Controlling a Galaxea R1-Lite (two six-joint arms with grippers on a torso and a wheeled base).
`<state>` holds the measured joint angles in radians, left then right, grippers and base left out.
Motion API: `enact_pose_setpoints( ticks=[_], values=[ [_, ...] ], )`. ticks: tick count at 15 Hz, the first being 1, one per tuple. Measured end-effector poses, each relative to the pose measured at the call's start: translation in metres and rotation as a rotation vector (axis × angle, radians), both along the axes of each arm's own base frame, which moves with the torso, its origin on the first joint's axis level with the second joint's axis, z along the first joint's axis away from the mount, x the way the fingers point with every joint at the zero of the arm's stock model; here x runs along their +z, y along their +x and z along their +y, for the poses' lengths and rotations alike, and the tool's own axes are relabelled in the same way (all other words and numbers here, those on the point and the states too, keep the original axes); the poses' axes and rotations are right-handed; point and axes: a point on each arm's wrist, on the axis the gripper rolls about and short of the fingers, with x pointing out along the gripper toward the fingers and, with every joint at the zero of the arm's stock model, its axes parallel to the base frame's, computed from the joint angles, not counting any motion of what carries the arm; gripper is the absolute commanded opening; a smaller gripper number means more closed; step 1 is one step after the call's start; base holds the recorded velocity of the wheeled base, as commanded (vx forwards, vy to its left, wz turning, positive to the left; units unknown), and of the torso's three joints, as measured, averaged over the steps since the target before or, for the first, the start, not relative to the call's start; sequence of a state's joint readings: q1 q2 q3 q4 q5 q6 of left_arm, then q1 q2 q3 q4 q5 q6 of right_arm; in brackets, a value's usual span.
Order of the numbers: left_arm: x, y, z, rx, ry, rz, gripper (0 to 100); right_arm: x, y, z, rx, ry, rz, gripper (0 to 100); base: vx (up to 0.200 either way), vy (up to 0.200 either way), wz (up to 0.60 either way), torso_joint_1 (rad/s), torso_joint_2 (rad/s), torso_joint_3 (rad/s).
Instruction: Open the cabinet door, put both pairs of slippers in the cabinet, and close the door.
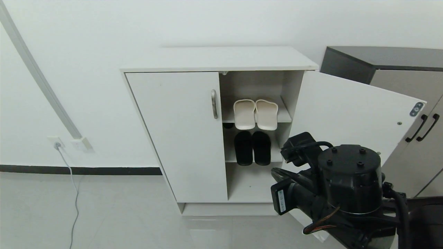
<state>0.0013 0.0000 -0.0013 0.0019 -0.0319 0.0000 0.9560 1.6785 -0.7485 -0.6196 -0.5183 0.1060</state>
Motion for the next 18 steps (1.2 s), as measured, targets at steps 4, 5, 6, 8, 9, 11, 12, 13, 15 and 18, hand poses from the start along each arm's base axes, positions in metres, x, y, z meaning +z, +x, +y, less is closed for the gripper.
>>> enact_pose_setpoints(
  ticks=[4,5,6,8,9,11,12,13,15,18],
  values=[
    [0.0001,0.0000,0.0000,0.000,0.000,-0.001,0,-0.0001,0.0001,-0.0001,0.000,-0.001,0.001,0,0.000,0.000,0.00,0.150,-0.47,-0.331],
    [0.0001,0.0000,0.0000,0.000,0.000,0.000,0,-0.0002,0.0001,-0.0001,0.000,-0.001,0.001,0,0.000,0.000,0.00,0.163,-0.48,-0.325],
    [0.0001,0.0000,0.0000,0.000,0.000,-0.001,0,-0.0002,0.0001,-0.0002,0.000,-0.001,0.001,0,0.000,0.000,0.00,0.168,-0.48,-0.315],
    [0.0001,0.0000,0.0000,0.000,0.000,-0.001,0,-0.0003,-0.0001,-0.0001,0.001,-0.002,0.002,0,0.000,0.000,0.00,0.181,-0.49,-0.312],
    [0.0001,0.0000,0.0000,-0.001,0.000,-0.001,0,-0.0003,0.0000,-0.0001,0.000,-0.001,0.002,0,0.000,0.000,0.00,0.193,-0.51,-0.320],
    [0.0001,0.0000,0.0000,0.000,0.000,-0.001,0,-0.0004,0.0000,-0.0003,0.000,-0.001,0.002,0,0.000,0.000,0.00,0.205,-0.51,-0.322],
    [0.0002,0.0000,0.0000,0.000,0.000,-0.001,0,-0.0003,0.0000,-0.0002,0.000,0.000,0.002,0,0.000,0.000,0.00,0.203,-0.52,-0.305],
    [0.0001,0.0000,0.0000,0.000,0.000,-0.001,0,-0.0004,-0.0001,-0.0004,0.000,0.000,0.002,0,0.000,0.000,0.00,0.222,-0.52,-0.315],
    [0.0001,0.0000,0.0000,0.000,0.000,-0.001,0,-0.0008,-0.0004,-0.0009,0.000,-0.001,0.003,0,0.000,0.000,0.00,0.220,-0.53,-0.322],
    [0.0001,0.0000,0.0000,-0.001,0.000,-0.001,0,-0.0015,0.0006,-0.0027,-0.001,-0.004,0.006,0,0.000,0.000,0.00,0.235,-0.56,-0.321]
  ],
)
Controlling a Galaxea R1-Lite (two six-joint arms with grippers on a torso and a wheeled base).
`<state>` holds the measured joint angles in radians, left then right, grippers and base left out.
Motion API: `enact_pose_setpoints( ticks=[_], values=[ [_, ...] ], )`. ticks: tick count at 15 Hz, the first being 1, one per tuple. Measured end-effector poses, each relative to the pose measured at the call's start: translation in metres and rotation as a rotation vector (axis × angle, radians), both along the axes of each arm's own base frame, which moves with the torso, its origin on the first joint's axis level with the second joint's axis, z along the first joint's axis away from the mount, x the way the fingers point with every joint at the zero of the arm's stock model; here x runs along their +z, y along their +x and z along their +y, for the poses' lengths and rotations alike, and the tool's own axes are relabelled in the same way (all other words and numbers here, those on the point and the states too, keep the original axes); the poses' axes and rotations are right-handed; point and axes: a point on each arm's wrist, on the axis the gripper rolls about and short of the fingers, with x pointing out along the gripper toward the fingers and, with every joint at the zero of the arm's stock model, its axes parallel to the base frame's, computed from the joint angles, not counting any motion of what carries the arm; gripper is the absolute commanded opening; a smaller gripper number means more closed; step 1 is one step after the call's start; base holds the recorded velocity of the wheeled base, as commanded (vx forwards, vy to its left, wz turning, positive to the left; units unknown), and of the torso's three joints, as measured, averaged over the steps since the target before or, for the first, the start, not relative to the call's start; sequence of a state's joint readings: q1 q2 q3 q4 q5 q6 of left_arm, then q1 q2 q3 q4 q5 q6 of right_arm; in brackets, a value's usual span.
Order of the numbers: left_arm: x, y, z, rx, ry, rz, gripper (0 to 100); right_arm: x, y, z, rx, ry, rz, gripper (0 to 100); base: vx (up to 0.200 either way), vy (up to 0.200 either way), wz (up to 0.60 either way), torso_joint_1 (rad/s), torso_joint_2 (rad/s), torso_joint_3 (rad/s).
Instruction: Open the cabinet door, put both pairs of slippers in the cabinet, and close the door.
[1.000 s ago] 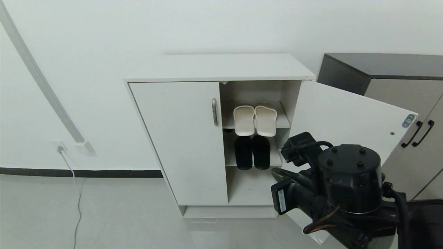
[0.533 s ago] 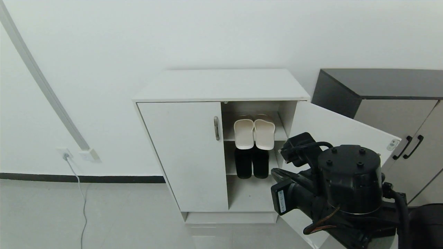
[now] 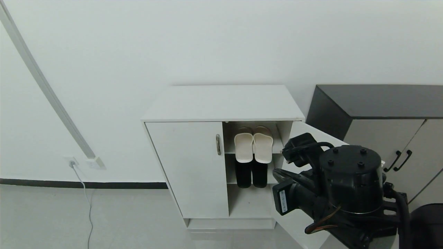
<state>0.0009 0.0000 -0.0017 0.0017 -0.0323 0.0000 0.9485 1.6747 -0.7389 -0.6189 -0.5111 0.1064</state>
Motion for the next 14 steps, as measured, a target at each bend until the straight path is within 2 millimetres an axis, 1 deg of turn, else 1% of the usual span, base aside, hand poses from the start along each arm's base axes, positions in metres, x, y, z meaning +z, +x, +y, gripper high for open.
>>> enact_pose_setpoints(
  ticks=[5,7,12,14],
  values=[
    [0.0001,0.0000,0.0000,0.000,0.000,-0.001,0,0.0020,-0.0001,-0.0019,0.013,0.010,0.000,0,0.000,0.000,0.00,0.250,-0.57,-0.319],
    [0.0000,0.0000,0.0000,0.000,0.000,0.000,0,0.0023,0.0002,-0.0024,0.013,0.006,-0.003,0,0.000,0.000,0.00,0.053,-0.13,-0.071],
    [-0.0001,0.0000,0.0000,0.000,0.000,0.000,0,0.0023,0.0010,-0.0030,0.011,0.002,-0.005,0,0.000,0.000,0.00,0.000,0.00,0.000],
    [-0.0001,0.0000,0.0000,0.000,0.000,0.000,0,0.0021,0.0010,-0.0031,0.012,0.001,-0.004,0,0.000,0.000,-0.60,0.002,0.00,0.002]
  ],
)
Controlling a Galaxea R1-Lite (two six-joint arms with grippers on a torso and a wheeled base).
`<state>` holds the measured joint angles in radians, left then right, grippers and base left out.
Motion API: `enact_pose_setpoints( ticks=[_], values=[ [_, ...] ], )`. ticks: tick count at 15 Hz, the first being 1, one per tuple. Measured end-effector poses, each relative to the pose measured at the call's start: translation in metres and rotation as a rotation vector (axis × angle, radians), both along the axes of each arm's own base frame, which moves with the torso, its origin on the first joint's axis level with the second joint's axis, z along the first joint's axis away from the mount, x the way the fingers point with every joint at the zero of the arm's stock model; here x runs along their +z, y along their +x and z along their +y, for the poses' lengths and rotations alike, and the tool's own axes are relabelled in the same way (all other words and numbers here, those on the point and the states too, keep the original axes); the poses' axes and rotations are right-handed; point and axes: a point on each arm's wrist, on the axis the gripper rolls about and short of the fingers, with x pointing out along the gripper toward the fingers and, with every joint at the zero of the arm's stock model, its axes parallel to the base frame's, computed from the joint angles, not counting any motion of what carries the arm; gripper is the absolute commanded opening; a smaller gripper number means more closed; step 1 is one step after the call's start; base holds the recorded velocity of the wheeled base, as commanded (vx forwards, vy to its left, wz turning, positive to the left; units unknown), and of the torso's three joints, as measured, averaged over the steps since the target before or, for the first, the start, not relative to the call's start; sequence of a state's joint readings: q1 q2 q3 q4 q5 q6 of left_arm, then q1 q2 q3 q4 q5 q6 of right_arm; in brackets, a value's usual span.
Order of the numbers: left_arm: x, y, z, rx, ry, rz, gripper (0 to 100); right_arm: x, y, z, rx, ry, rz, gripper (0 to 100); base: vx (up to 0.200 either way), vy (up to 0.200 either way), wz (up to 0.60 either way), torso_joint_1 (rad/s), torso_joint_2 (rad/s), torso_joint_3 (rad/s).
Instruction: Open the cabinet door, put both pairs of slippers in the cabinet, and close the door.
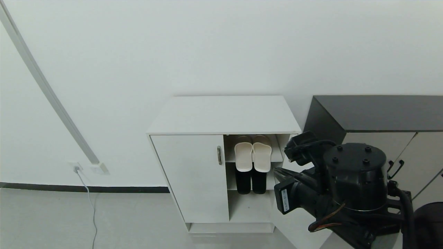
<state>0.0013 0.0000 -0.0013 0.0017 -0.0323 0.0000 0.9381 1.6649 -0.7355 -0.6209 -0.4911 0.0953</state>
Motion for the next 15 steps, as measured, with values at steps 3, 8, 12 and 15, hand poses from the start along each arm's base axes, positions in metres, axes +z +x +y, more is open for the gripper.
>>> enact_pose_setpoints(
  ticks=[3,8,12,15],
  values=[
    [0.0001,0.0000,0.0000,-0.001,0.000,0.000,0,0.0002,-0.0003,0.0004,0.002,0.001,-0.001,0,0.000,0.000,-0.60,0.009,-0.01,0.001],
    [0.0002,0.0000,0.0000,0.001,0.000,-0.001,0,-0.0022,0.0025,-0.0005,-0.008,-0.005,0.004,0,0.000,0.000,-0.12,0.002,0.00,0.000],
    [0.0002,0.0000,0.0000,0.001,0.000,-0.001,0,-0.0025,0.0035,-0.0006,-0.011,-0.004,0.003,0,-0.050,0.000,0.00,0.003,0.00,0.002],
    [0.0000,0.0000,0.0000,0.000,0.000,0.000,0,-0.0021,0.0054,-0.0018,-0.018,-0.002,0.000,0,-0.200,0.000,0.00,0.004,0.01,-0.002]
  ],
)
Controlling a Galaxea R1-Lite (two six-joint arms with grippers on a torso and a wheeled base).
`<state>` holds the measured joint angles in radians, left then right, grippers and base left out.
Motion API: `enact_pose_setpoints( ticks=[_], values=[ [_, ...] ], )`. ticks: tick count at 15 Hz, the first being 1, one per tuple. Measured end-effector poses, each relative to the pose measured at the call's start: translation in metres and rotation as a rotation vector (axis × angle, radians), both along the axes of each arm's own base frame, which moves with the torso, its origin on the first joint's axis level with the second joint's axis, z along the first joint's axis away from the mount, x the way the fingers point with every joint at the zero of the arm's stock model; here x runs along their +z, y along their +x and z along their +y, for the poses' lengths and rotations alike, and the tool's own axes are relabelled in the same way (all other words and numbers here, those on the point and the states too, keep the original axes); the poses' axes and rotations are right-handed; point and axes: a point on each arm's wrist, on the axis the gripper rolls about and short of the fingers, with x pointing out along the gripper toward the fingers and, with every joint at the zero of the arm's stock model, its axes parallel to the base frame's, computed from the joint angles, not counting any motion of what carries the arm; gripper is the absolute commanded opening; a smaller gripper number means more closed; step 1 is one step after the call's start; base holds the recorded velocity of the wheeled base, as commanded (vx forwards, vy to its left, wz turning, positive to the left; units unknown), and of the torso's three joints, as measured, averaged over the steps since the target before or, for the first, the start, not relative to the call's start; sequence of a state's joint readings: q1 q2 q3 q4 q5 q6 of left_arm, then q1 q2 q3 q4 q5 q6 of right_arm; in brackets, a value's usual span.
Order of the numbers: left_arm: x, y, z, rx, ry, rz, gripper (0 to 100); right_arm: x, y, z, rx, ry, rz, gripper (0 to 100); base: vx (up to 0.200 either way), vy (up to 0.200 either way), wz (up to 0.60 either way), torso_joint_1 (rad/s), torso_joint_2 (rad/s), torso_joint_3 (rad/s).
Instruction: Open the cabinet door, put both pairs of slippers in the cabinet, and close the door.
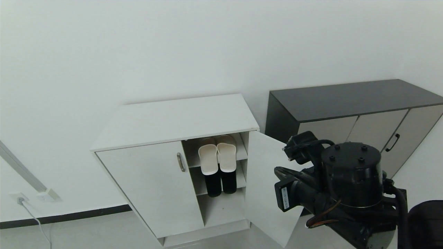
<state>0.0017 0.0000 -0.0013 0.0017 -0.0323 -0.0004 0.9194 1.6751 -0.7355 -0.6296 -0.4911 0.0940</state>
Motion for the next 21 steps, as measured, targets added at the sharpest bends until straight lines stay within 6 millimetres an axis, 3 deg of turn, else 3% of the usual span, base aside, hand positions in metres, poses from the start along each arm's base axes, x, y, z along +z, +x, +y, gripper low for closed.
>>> enact_pose_setpoints(
  ticks=[5,15,21],
  values=[
    [0.000,0.000,0.000,0.000,0.000,0.000,0,0.003,0.019,-0.010,-0.061,-0.005,-0.016,0,0.000,0.000,0.00,0.000,0.00,0.000],
    [0.000,0.000,0.000,0.000,0.000,-0.001,0,0.024,0.136,-0.046,-0.189,0.064,-0.026,0,0.000,0.000,0.00,0.000,0.00,0.000],
    [0.000,0.000,0.000,0.000,0.000,0.000,0,0.003,0.183,-0.064,-0.232,0.072,0.005,0,0.000,0.000,0.00,0.000,0.00,0.000]
  ],
)
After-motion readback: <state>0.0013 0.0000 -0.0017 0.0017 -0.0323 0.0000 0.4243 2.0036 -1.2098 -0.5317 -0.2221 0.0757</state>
